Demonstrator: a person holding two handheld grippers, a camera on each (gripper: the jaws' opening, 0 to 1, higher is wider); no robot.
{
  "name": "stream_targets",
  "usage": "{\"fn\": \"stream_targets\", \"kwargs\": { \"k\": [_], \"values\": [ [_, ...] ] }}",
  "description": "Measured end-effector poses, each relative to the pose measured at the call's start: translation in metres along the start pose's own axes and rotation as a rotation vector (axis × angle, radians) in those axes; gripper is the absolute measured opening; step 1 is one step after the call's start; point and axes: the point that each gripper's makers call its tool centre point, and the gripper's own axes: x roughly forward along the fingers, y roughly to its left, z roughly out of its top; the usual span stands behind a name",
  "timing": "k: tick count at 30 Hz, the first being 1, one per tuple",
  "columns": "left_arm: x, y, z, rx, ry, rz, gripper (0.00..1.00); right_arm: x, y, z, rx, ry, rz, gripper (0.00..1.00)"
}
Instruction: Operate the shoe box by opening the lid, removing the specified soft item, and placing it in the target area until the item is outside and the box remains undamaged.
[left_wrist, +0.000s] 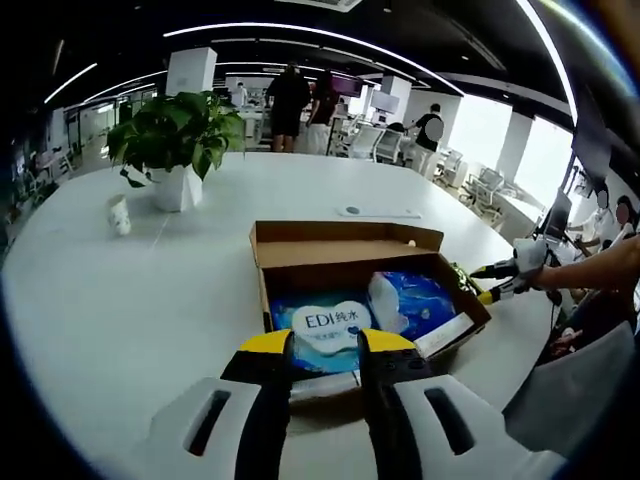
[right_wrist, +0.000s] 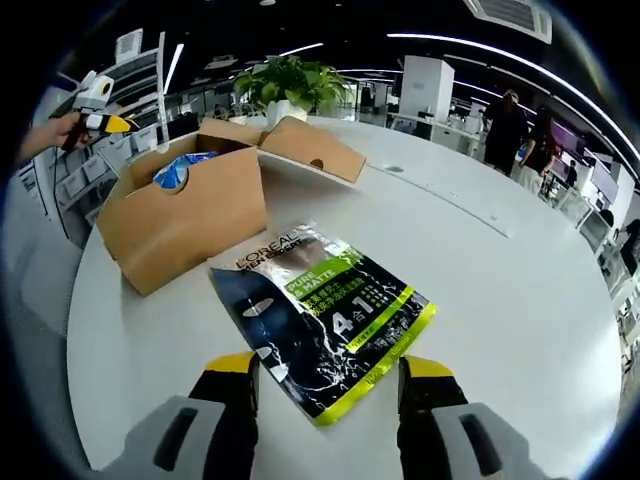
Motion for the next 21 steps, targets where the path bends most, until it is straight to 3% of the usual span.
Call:
{"fn": "stream_targets", "kwargs": {
  "k": [21],
  "values": [
    [-0.001, 0.002, -0.008, 0.060, 0.021, 0.004, 0.27, -0.026, 0.008, 0.011, -0.054, -0.026, -0.019, 0.54]
  ]
}}
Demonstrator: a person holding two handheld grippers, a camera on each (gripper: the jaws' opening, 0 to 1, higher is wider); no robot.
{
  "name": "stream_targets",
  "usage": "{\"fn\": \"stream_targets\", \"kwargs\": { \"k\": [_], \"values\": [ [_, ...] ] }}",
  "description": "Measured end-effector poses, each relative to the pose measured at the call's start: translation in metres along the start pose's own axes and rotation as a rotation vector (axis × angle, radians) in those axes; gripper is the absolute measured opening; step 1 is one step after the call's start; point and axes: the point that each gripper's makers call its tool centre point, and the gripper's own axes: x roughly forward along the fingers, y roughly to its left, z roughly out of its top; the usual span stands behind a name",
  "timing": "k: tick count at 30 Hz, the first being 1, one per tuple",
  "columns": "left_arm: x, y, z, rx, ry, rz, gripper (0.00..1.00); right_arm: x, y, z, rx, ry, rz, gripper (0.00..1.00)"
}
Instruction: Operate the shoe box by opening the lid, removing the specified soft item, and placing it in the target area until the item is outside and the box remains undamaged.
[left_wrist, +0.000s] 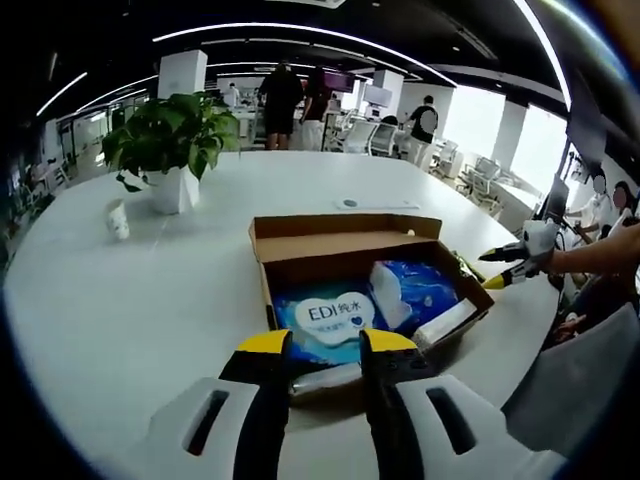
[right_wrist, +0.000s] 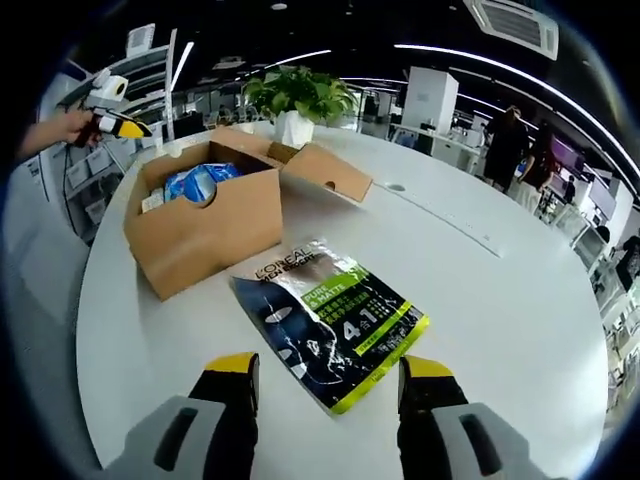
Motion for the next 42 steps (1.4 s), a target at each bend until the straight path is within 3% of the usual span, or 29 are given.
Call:
{"fn": "stream_targets", "kwargs": {
  "k": [17, 35, 42],
  "values": [
    [0.014, 0.022, -0.032, -0.008, 0.077, 0.085, 0.20, -0.016, 0.015, 0.026, -0.087, -0.022, -0.003, 0.54],
    [0.027, 0.030, -0.048, -0.054, 0.129, 0.120, 0.14, -0.017, 0.039, 0.075, -0.190, -0.082, 0.022, 0.52],
    [0.028, 0.030, -0.052, -0.084, 0.135, 0.124, 0.10, -0.012, 0.050, 0.104, -0.176, -0.117, 0.052, 0.52]
  ]
}}
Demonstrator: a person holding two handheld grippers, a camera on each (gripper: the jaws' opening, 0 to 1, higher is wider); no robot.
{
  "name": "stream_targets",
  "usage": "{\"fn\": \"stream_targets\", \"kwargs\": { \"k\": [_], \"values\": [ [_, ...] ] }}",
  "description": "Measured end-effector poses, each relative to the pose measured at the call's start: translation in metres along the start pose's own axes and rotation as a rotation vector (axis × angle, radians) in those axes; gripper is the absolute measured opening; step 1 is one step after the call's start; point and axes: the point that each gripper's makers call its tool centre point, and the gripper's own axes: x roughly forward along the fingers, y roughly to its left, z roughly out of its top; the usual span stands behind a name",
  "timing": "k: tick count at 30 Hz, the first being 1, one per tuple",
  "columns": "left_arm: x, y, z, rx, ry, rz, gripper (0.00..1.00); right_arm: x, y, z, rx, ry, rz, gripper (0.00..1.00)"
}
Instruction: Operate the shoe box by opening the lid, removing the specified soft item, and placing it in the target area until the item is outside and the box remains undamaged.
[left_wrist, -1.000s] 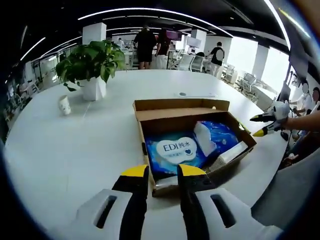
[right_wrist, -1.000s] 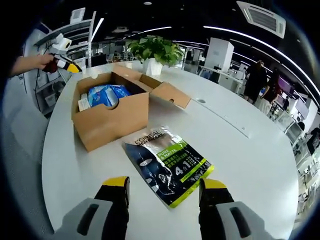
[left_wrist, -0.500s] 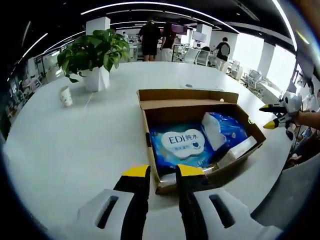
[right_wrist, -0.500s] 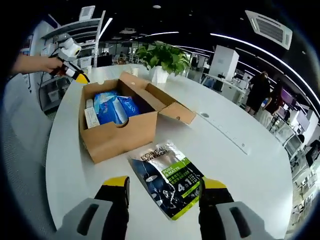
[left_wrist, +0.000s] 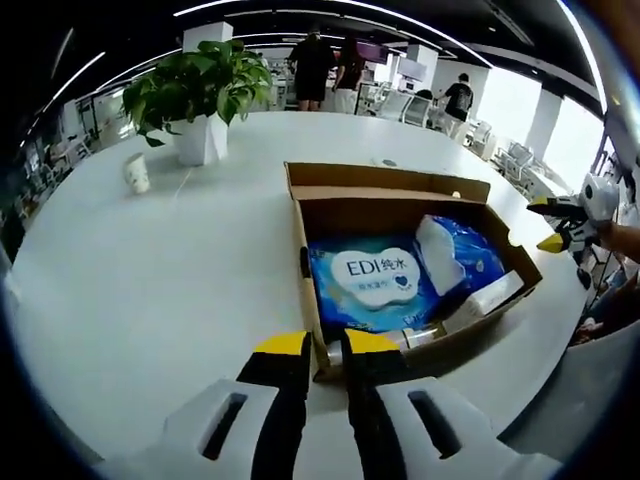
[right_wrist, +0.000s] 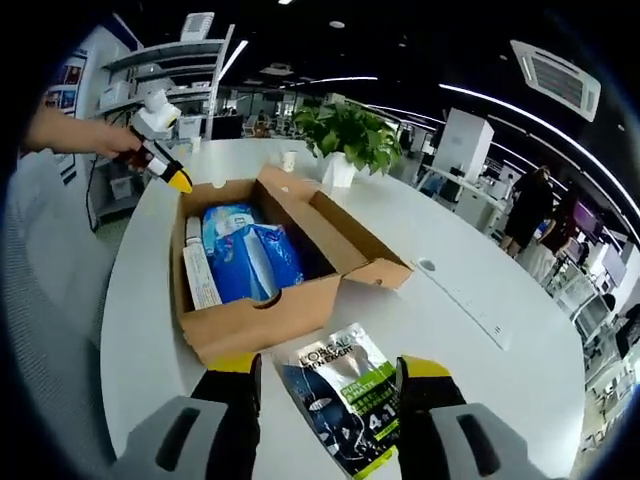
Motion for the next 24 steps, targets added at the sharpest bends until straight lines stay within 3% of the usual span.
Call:
{"fn": "stream_targets", "kwargs": {
  "k": [9, 24],
  "values": [
    [0.000, 0.004, -0.002, -0.037, -0.004, 0.029, 0.05, 0.018, 0.016, 0.036, -0.040, -0.048, 0.039, 0.50],
    [0.000, 0.006, -0.002, -0.093, -0.008, 0.044, 0.03, 0.050, 0.034, 0.054, -0.099, -0.032, 0.066, 0.42]
  ]
}}
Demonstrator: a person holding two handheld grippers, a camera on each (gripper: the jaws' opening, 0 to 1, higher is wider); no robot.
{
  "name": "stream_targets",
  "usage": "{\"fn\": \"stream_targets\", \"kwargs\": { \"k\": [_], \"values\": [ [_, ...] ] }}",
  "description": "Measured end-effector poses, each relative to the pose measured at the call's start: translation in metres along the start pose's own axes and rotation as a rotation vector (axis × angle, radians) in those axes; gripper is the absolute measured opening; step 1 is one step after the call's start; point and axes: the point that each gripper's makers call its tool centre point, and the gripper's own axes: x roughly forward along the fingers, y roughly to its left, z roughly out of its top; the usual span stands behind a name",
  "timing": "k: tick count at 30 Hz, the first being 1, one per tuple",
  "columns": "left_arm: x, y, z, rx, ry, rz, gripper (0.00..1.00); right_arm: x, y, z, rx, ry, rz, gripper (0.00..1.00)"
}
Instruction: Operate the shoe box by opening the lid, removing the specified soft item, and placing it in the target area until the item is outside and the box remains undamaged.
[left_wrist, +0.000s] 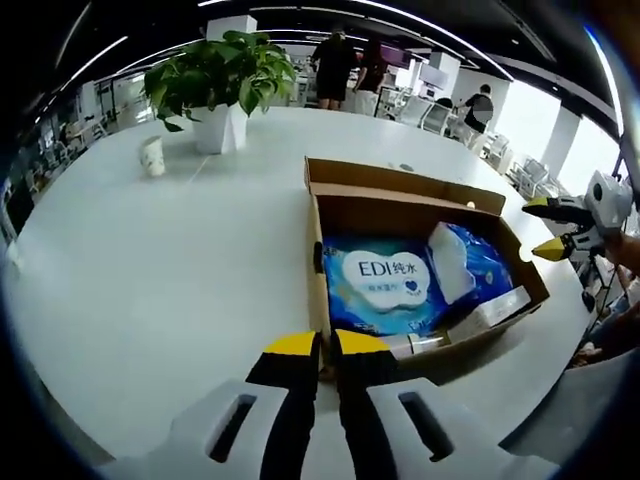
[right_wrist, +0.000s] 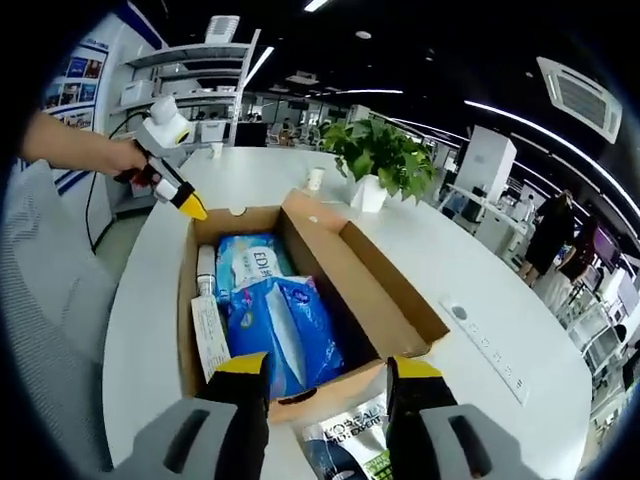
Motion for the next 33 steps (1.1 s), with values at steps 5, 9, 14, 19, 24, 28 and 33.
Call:
{"fn": "stream_targets", "kwargs": {
  "k": [5, 9, 14, 19, 24, 28, 33],
  "values": [
    [0.000, 0.000, 0.000, 0.012, 0.008, 0.015, 0.03, 0.012, 0.005, -0.001, -0.012, 0.021, 0.014, 0.38],
    [0.001, 0.000, 0.000, 0.016, 0.009, 0.022, 0.03, 0.019, 0.008, -0.002, -0.018, 0.030, 0.021, 0.37],
    [0.000, 0.000, 0.001, 0.010, 0.014, 0.027, 0.02, 0.028, 0.010, -0.004, -0.024, 0.050, 0.022, 0.34],
    [0.000, -0.001, 0.001, 0.018, 0.019, 0.033, 0.02, 0.037, 0.012, -0.005, -0.023, 0.063, 0.020, 0.27],
    [0.001, 0.002, 0.001, 0.008, 0.022, 0.039, 0.02, 0.046, 0.017, -0.004, -0.040, 0.071, 0.029, 0.22],
    [0.002, 0.003, 0.001, 0.013, 0.024, 0.042, 0.02, 0.053, 0.020, -0.003, -0.049, 0.080, 0.032, 0.17],
    [0.001, 0.002, 0.000, 0.012, 0.025, 0.045, 0.02, 0.059, 0.021, -0.006, -0.061, 0.096, 0.035, 0.16]
  ]
}}
